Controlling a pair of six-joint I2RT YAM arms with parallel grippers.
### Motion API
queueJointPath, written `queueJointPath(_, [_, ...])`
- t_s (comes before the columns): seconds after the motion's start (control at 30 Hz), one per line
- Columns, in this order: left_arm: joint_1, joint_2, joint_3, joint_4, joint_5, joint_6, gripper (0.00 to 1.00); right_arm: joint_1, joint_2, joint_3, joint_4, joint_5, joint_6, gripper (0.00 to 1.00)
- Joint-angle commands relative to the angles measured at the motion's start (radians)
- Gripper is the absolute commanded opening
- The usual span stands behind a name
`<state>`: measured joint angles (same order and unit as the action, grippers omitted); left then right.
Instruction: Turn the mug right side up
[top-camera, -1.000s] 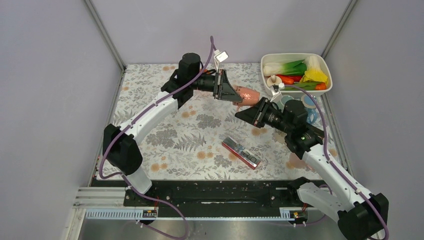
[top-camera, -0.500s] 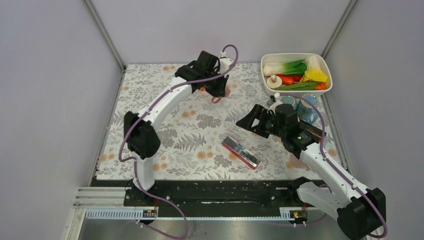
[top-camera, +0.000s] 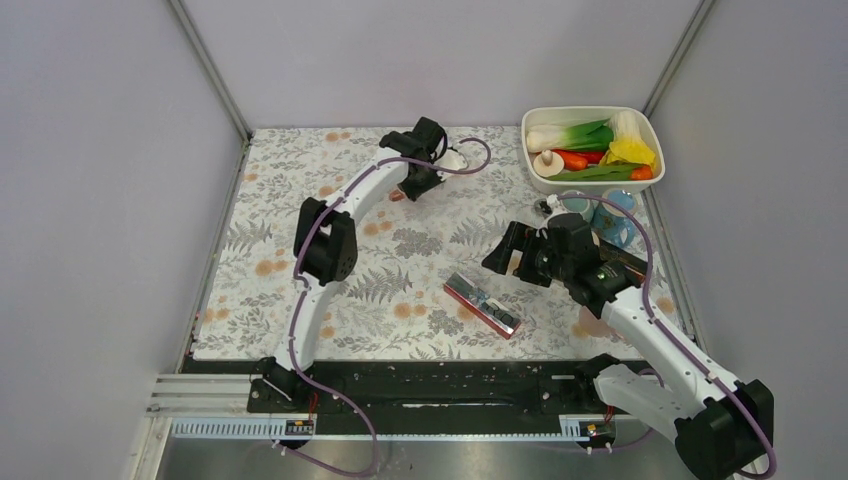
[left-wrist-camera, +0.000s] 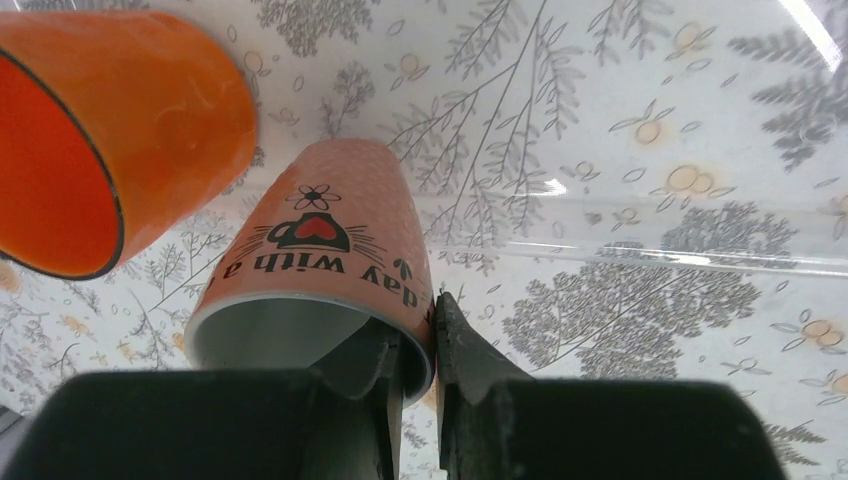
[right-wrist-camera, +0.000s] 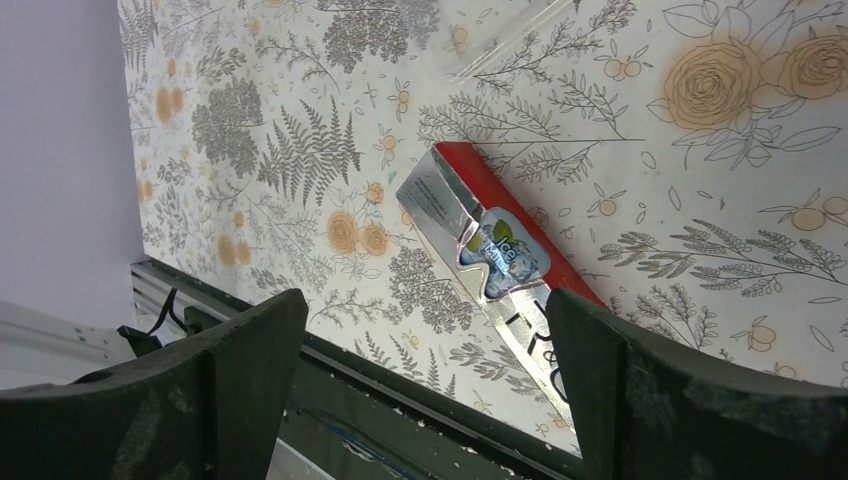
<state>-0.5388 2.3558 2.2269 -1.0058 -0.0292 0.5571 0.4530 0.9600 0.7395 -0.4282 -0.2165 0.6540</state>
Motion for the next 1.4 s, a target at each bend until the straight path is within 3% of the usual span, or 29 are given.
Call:
queueJointPath(0.0, [0.021,0.007,0.098,-0.033,0.003,0.126,0.0,0.006,-0.024,0.032,-0.033,0.048,-0.037,0.99])
queueJointPath(0.23, [0.034,0.044,0.114,-0.058,0.117,0.156,0.0,0.005,-0.034,0.048,-0.07,0.055,-0.056,0.99])
queueJointPath(0.37, [0.034,0.056,0.131,-0.057,0.159,0.152,0.06,0.007,-0.036,0.051,-0.085,0.057,-0.061,1.0])
queueJointPath(0.67, [0.038,0.027,0.103,-0.001,0.117,0.154,0.48,0.006,-0.064,0.091,-0.177,0.129,-0.132,0.99])
queueJointPath(0.83, [0.046,-0.049,0.079,0.055,0.134,0.156,0.64,-0.001,-0.042,0.228,-0.371,0.351,-0.314,0.99])
queueJointPath(0.97, [0.045,-0.147,0.014,0.056,0.231,0.156,0.72,-0.104,0.033,0.282,-0.485,0.502,-0.506,0.99])
queueJointPath(1.07, [0.041,-0.218,-0.032,0.057,0.272,0.141,0.75,-0.235,0.082,0.277,-0.495,0.488,-0.592,0.99])
queueJointPath(1.37, [0.039,-0.406,-0.155,0.057,0.346,0.006,0.77,-0.294,0.132,0.152,-0.376,0.429,-0.792,0.89])
